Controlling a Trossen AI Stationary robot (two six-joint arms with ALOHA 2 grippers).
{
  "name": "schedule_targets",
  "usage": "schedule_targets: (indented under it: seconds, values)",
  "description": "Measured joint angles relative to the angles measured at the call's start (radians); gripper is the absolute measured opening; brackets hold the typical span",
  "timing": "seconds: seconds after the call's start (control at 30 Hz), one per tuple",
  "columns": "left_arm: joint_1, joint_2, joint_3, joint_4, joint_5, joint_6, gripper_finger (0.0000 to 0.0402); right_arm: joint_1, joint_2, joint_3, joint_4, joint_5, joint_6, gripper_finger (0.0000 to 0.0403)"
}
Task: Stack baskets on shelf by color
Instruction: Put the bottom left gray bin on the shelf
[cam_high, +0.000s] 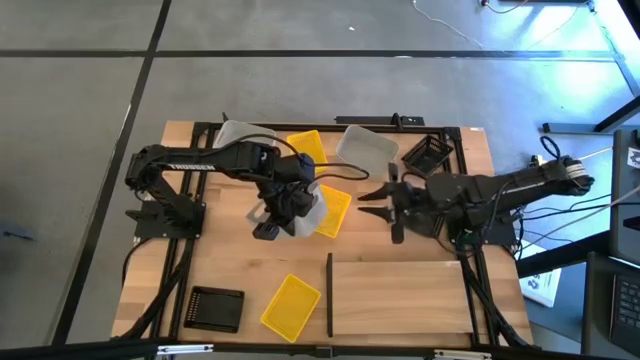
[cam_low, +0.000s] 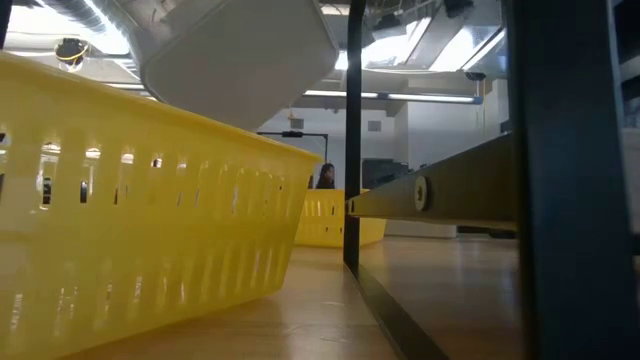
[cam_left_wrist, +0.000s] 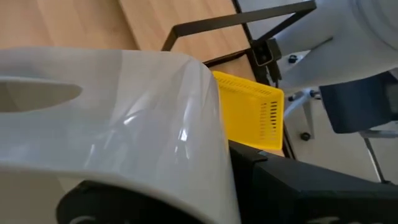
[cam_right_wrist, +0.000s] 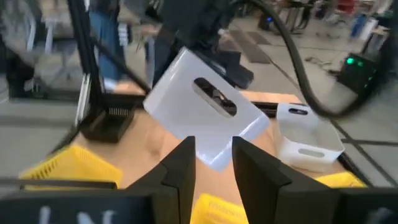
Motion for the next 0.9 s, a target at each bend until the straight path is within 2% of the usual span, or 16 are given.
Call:
schedule_targets:
  seconds: [0.17, 0.33, 0.57, 0.67, 0.9]
  values:
    - [0.0, 0.0, 0.0, -0.007, 0.002, 0.005, 0.0, -0.065, 0.107, 0.159, -0.188, -0.17, -0.079, 0.0105]
    - [0.0, 0.0, 0.0, -0.035, 0.002, 0.005, 0.0, -0.109, 0.216, 0.265, -0.242, -0.319, -0.174, 0.0105]
    - [0.0, 0.0, 0.0, -0.048, -0.078, -0.01, 0.0, -0.169, 0.311, 0.316, -0.246, -0.289, -0.202, 0.0105]
    - [0.001, 0.0, 0.0, -0.049, -0.078, -0.005, 0.0, -0.183, 0.339, 0.316, -0.222, -0.251, -0.257, 0.0105]
    - [0.025, 0.0, 0.0, -0.049, -0.081, -0.013, 0.0, -0.185, 0.392, 0.316, -0.161, -0.246, -0.311, 0.0105]
